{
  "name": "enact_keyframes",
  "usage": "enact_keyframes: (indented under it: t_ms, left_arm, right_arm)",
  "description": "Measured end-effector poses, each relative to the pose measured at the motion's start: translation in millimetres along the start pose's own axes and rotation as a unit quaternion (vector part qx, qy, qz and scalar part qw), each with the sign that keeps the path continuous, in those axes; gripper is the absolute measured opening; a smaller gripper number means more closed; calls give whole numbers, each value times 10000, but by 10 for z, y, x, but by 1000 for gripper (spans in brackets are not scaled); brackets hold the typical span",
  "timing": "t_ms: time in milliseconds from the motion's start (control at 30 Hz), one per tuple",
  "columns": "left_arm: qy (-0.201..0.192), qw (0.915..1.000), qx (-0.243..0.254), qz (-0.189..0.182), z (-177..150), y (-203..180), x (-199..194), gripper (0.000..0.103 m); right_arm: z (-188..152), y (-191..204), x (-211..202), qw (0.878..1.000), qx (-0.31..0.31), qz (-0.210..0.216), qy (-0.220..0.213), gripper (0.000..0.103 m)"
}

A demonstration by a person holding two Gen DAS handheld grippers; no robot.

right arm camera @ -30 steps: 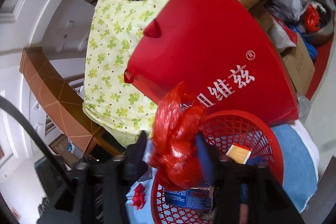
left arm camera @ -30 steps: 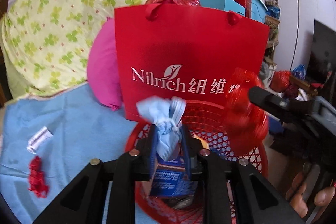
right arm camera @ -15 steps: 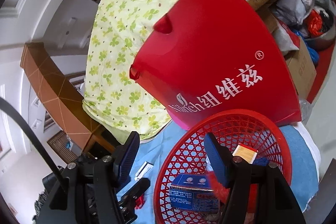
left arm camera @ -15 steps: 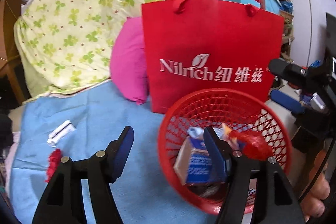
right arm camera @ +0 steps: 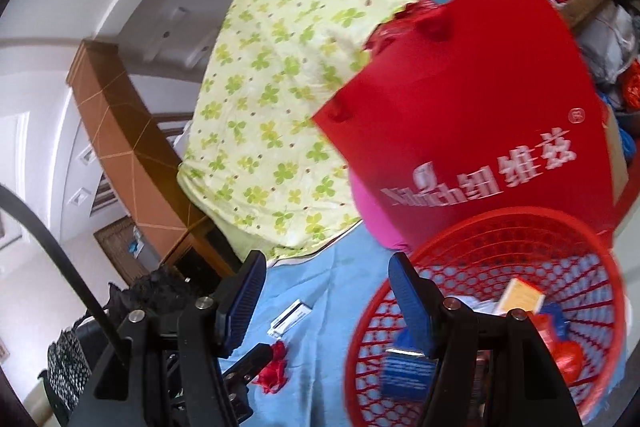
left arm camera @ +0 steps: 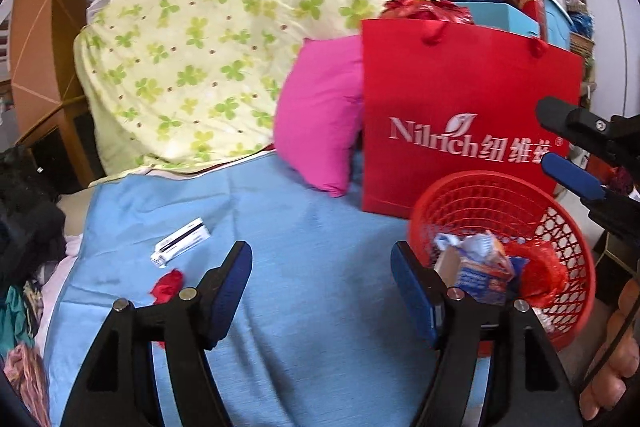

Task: Collect trash
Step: 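Lower the red bag and mask into the basket and open both tools, then move both tools back to the red ribbon and white medicine box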

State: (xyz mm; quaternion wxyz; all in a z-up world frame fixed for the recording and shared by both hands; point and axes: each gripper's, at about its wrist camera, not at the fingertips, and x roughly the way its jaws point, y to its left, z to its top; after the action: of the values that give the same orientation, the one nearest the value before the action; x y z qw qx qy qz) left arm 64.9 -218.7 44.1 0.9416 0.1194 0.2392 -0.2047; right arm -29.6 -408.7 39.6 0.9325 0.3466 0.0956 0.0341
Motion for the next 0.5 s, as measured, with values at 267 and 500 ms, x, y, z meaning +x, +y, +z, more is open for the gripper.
enact_keyframes:
  t_ms: [267, 500]
  left_arm:
    - [95, 9990, -334, 278, -136, 492, -21, 73]
    - [176, 9967, -599, 514, -279, 931, -44, 73]
  right_arm:
    - [-234, 445, 301, 9986, -378, 243, 263, 68]
    - [-488, 726, 540, 9962, -576, 345, 556, 68]
